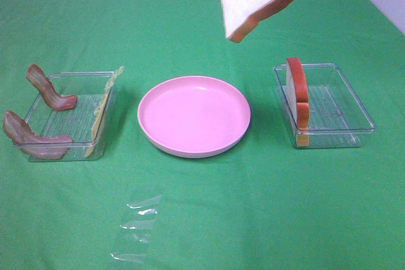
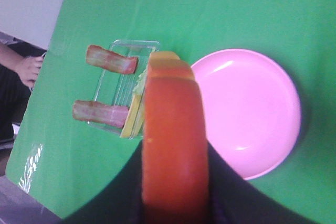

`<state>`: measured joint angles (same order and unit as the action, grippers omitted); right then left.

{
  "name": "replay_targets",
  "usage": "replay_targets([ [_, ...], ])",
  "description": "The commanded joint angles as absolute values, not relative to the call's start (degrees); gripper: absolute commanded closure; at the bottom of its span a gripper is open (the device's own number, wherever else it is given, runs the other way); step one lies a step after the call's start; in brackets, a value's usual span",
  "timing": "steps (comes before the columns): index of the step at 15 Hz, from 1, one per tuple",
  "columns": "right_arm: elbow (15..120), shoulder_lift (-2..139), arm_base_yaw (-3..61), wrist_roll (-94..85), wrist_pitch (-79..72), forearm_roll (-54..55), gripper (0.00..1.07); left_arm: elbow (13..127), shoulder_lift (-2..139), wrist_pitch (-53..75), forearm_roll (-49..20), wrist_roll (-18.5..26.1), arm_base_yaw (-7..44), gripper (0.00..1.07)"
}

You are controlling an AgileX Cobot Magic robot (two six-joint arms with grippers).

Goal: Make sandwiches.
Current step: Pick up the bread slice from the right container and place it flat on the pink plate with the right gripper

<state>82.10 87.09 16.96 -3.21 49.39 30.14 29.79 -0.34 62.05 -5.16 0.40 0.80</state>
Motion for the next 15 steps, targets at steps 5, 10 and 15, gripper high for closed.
replay_targets([
  [5,82.5,100.9,31.3,4.3,37.8,23.0,0.91,29.6,-1.2,61.8,-5.4,0.0,1.1,0.09],
  [10,82.5,108.9,33.1,9.7,30.5,15.0,0.89,29.6,-1.2,61.8,-5.4,0.0,1.1,0.09],
  [15,82.6,114.8,32.8,12.1,26.0,9.7,0.89,29.6,-1.2,61.8,-5.4,0.0,1.1,0.09],
])
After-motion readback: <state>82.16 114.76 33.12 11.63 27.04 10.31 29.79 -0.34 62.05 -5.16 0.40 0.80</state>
